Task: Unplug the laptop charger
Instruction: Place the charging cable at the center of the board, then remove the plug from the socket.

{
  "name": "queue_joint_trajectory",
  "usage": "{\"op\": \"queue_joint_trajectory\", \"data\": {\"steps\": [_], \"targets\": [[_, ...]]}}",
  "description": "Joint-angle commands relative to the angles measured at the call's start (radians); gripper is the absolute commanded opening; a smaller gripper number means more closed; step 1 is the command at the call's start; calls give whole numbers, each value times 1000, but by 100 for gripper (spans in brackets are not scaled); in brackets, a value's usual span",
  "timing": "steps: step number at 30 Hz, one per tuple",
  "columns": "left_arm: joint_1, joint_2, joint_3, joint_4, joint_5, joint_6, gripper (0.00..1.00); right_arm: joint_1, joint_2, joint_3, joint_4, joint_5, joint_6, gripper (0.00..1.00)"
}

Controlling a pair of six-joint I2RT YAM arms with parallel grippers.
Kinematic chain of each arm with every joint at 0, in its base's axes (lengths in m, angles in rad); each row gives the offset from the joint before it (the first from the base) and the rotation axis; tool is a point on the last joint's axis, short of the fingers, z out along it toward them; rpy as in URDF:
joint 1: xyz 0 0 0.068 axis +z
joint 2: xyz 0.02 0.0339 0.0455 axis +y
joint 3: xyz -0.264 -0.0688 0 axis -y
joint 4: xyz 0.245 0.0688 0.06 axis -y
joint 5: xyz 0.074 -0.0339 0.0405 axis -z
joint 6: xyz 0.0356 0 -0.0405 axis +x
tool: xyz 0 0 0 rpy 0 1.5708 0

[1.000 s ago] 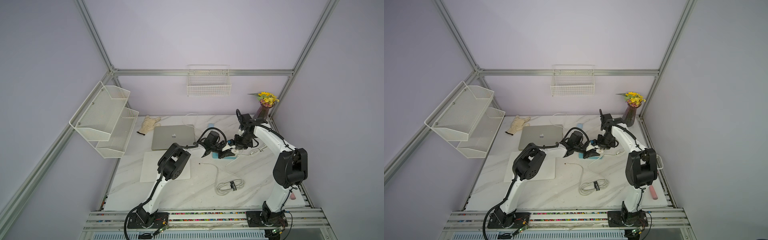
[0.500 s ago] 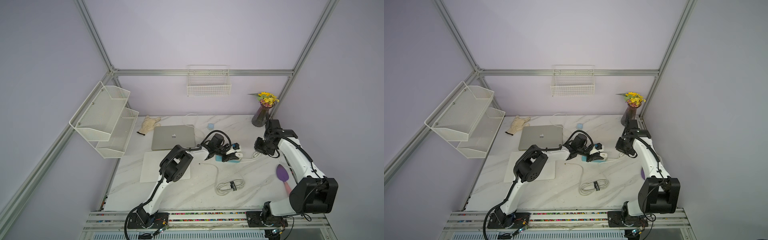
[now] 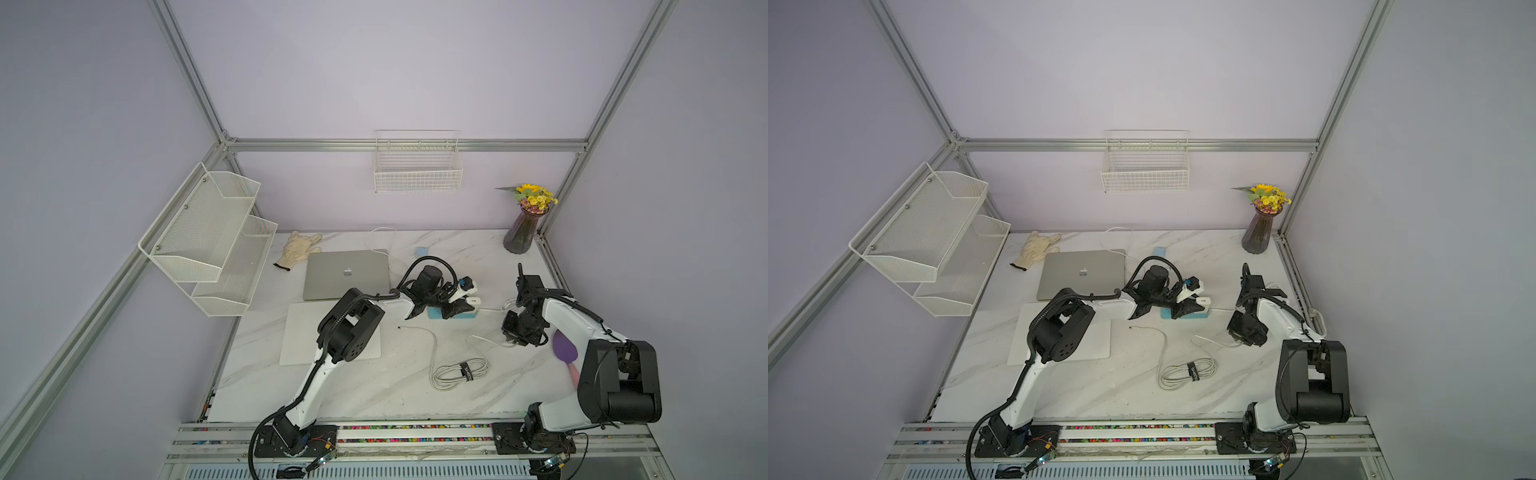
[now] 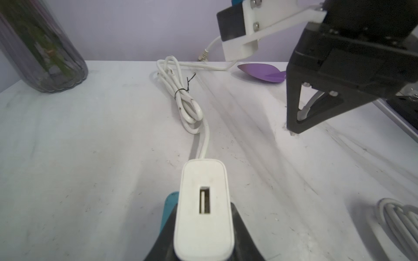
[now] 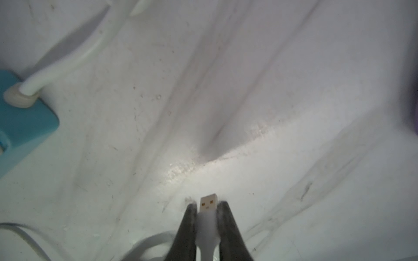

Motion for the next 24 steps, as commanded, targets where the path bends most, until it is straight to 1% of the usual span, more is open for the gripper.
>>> {"op": "queue_joint_trajectory", "data": {"steps": [1,4,6,8,9,10,11,13,15,16,18,19,21,22,24], "targets": [[38,-2,-1,177,-4,-112,0,4,32,24,104,34,23,24],[46,-16,7,201,29,-155,0,4,-15,51,141,37,22,33],[48,-28,11,209,42,-162,0,4,-63,53,187,41,20,37],[51,-26,37,181,70,-163,0,4,-109,43,255,-27,0,43],[55,-22,49,170,84,-167,0,4,-124,39,291,-87,-17,46],[59,-19,51,180,98,-176,0,4,-125,30,338,-146,-22,52],[63,-18,45,203,104,-195,0,4,-150,26,368,-209,-24,53],[72,-21,12,312,113,-257,0,4,-135,25,406,-335,-13,53],[72,-34,1,338,88,-258,0,4,-88,30,442,-351,-1,51],[60,-47,8,277,71,-196,0,4,-81,27,456,-350,9,50],[25,-66,36,107,34,-27,0,4,-66,27,462,-329,30,50],[15,-64,46,66,36,16,0,4,-46,43,451,-313,43,50],[20,-57,26,113,84,-17,0,4,23,102,420,-327,43,50],[22,-58,3,154,85,-32,0,4,64,132,379,-362,41,50],[20,-60,-28,186,76,-30,0,3,131,171,364,-425,68,50]]}}
